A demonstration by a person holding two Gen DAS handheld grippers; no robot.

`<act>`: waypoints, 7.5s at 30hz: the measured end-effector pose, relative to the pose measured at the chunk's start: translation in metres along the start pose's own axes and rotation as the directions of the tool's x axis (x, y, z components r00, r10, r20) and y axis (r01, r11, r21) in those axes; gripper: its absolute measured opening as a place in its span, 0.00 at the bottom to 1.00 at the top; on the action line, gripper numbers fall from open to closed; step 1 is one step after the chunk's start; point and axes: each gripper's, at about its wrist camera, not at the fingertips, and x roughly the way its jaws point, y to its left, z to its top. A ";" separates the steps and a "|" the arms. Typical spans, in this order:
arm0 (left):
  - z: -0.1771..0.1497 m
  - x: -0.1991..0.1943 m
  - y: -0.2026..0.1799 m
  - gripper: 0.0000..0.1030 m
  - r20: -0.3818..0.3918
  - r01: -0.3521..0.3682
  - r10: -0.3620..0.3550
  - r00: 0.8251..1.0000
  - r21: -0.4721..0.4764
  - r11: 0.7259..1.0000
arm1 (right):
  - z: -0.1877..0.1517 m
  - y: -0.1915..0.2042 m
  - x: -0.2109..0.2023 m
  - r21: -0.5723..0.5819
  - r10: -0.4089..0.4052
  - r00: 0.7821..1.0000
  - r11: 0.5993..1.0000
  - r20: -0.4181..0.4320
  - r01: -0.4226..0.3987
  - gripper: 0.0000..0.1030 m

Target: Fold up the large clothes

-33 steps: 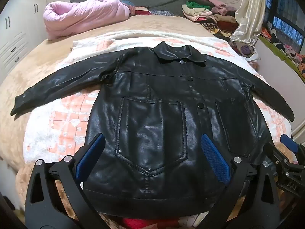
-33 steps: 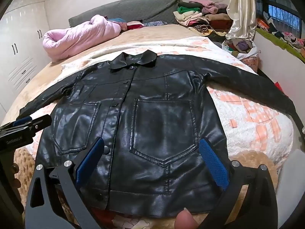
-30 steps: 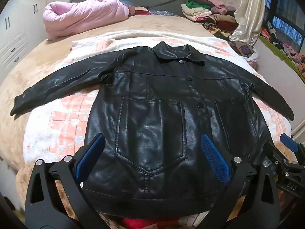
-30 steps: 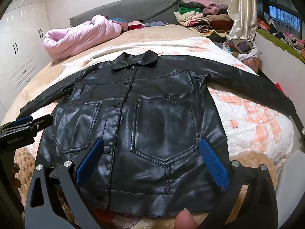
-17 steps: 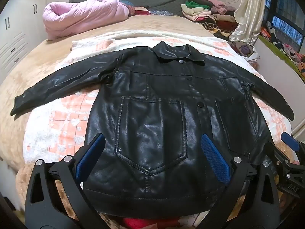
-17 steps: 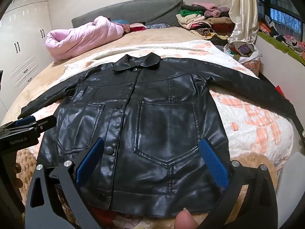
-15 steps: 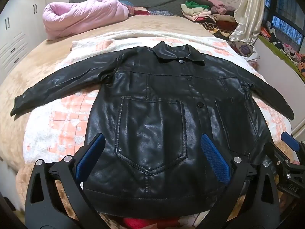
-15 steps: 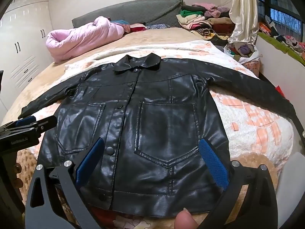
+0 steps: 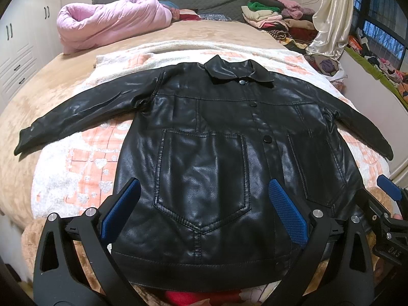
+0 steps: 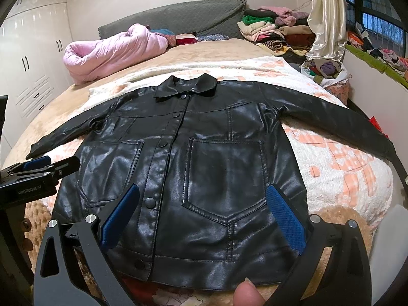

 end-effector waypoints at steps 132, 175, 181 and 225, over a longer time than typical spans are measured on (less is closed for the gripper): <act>0.167 0.186 -0.078 0.91 -0.164 0.091 -0.088 0.983 0.012 0.996 | 0.072 -0.398 0.089 0.828 -0.463 0.881 0.529 0.101 0.184 0.08; 0.189 0.118 0.123 0.91 0.115 0.531 -0.544 0.831 -0.453 0.716 | 0.175 0.080 0.171 -0.246 0.497 0.866 0.848 0.059 -0.470 0.07; 0.164 0.156 0.127 0.91 0.048 0.521 -0.586 0.809 -0.523 0.675 | 0.142 0.101 0.213 -0.253 0.448 0.890 0.854 -0.082 -0.454 0.12; 0.160 0.200 0.108 0.02 -0.030 0.357 -0.370 0.929 -0.202 0.912 | 0.174 -0.127 0.274 0.145 0.028 0.980 0.989 -0.198 0.001 0.14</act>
